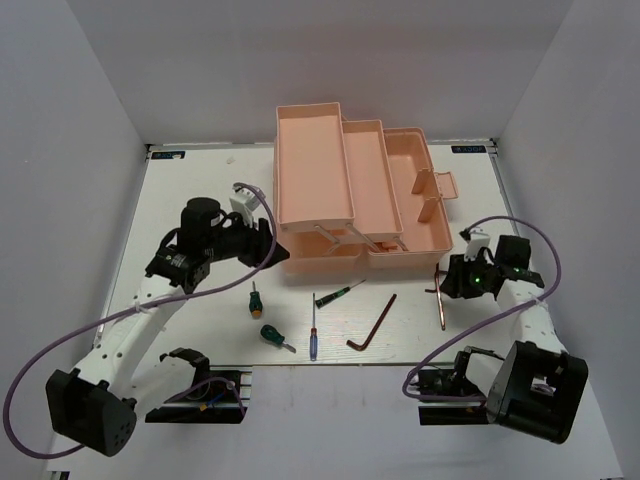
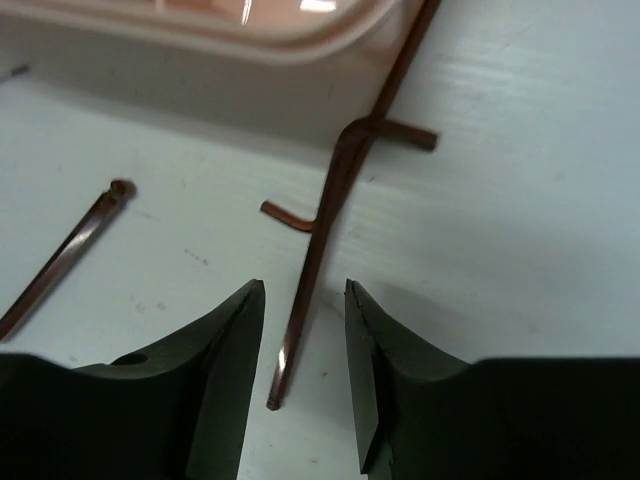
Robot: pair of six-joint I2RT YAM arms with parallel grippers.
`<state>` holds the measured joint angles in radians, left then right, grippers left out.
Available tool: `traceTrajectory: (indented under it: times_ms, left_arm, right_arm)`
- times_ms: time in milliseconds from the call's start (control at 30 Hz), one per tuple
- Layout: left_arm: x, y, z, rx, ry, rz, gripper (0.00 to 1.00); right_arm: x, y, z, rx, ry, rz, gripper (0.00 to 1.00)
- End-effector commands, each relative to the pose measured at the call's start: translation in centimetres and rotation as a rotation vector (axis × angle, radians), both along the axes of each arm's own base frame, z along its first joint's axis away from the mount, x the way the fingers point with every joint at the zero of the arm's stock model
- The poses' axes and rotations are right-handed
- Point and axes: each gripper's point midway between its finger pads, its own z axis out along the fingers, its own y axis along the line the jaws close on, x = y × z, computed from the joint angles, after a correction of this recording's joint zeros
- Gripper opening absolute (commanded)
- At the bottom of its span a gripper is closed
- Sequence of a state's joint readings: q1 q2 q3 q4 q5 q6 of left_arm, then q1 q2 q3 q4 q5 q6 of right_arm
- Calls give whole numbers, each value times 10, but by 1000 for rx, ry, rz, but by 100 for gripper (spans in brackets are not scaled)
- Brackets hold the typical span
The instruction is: Sort the tools into containers
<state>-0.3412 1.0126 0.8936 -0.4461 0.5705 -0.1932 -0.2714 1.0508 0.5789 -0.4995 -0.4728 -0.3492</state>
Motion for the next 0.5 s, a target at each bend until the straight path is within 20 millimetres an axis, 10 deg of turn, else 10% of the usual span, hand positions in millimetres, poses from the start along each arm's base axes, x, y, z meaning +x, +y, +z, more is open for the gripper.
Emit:
traceTrajectory:
  times_ms: [0, 133, 467]
  left_arm:
    - [-19, -23, -9, -13, -37, -121, 59]
    - [-36, -38, -45, 52, 20, -163, 59]
    - [-52, -49, -59, 128, -41, -183, 60]
  right_arm:
    - [-13, 14, -22, 11, 66, 58, 45]
    - [-16, 16, -31, -36, 97, 77, 45]
    - [-10, 4, -54, -203, 146, 53, 45]
